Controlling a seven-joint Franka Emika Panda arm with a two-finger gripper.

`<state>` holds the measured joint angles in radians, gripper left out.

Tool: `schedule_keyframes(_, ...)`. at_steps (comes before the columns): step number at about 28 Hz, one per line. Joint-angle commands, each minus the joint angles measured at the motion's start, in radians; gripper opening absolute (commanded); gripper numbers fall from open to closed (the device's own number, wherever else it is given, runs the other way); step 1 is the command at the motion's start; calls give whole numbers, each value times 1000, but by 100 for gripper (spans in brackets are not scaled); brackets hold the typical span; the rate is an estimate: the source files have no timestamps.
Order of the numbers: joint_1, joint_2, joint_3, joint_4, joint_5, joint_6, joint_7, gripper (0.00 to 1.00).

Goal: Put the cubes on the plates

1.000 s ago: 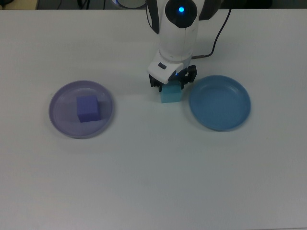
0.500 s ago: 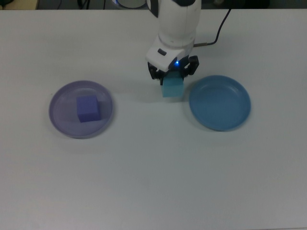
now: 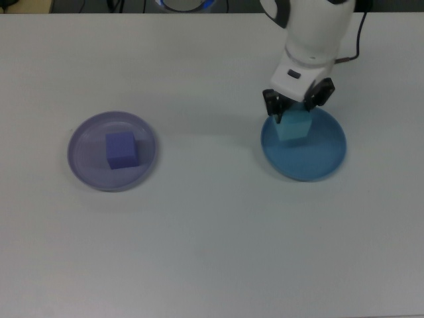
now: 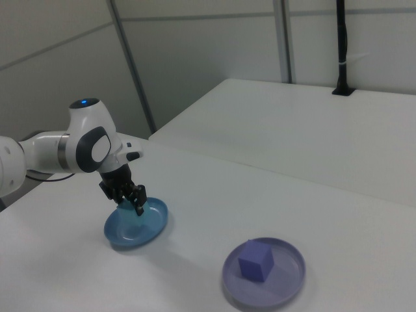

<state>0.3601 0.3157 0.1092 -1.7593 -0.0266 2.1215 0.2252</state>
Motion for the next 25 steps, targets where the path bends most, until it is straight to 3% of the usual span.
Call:
schedule_keyframes(1,13,69,-5,55,-35,30,74,61)
schedule_keyframes(3,13,80,-5,57,-35,37,80,72)
schedule_keyframes(5,13,86,-3,57,-35,37,83,98)
schedule_keyframes(6,16,86,-3,57,-36,37,83,100)
schedule_keyframes(10,31,76,-5,57,-33,31,108,100)
schedule_keyframes(18,22,-47,-23,55,-32,-110,163,100)
schedule_keyframes(25,-67,-190,-66,28,-26,-239,151,100)
